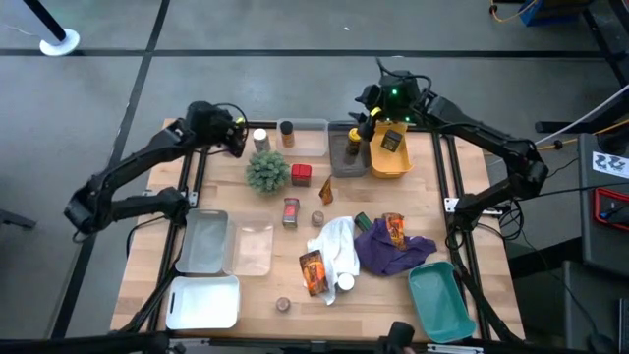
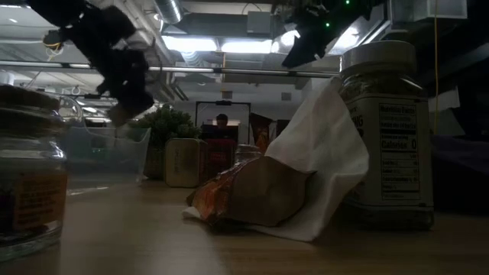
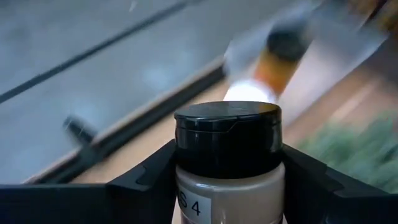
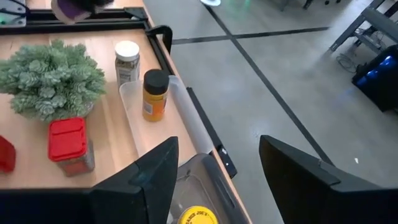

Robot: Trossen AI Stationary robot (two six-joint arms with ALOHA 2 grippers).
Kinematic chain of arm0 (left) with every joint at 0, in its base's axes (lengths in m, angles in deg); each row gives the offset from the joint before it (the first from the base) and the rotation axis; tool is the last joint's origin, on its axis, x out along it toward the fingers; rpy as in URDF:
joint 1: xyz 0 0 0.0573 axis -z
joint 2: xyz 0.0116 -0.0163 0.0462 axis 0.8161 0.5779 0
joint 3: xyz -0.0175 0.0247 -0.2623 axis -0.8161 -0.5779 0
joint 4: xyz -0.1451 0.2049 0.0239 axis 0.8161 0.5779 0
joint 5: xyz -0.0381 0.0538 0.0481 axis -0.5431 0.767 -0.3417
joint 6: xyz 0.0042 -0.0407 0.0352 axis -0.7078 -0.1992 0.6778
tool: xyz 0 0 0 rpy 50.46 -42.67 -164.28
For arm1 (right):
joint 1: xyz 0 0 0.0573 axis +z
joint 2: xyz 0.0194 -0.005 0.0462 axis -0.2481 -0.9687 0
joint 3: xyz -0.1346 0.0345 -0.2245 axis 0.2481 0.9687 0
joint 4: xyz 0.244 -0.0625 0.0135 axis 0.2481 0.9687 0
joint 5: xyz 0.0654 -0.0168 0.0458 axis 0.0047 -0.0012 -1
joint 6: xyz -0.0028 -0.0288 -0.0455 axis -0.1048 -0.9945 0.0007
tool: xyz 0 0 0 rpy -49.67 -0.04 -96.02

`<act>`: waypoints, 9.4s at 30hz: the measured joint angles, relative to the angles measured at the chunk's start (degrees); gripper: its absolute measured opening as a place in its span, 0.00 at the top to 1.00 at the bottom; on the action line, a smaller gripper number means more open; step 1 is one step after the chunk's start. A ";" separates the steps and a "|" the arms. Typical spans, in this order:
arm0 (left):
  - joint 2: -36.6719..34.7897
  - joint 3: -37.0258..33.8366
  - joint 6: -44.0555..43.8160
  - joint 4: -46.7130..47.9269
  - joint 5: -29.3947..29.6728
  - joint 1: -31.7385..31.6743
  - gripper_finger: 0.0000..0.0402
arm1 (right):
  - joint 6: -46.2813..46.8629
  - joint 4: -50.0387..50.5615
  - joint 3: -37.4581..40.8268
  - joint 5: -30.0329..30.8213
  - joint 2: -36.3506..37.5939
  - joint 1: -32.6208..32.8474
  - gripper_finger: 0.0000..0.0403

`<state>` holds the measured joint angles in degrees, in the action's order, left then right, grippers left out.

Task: Sort spices by type
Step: Put the violet seasoning bottle into the top transparent bin, then put the top white seasoning bottle into the gray bin

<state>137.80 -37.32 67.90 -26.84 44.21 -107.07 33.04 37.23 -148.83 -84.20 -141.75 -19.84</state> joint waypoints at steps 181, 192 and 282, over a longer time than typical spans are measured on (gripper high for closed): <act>21.12 5.22 -6.63 -6.09 12.73 10.26 0.34 | 3.08 -0.87 10.16 4.72 17.14 -0.01 0.44; 22.66 5.22 -6.29 -7.13 12.21 10.20 0.34 | 3.10 -0.46 10.16 4.61 17.09 0.06 0.44; 5.51 18.40 -79.44 61.10 18.13 77.11 0.53 | 2.94 5.14 10.20 -15.12 7.04 0.10 0.44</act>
<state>143.31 -18.92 -11.54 34.26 62.34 -29.96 35.98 42.37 -138.63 -99.32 -134.71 -19.74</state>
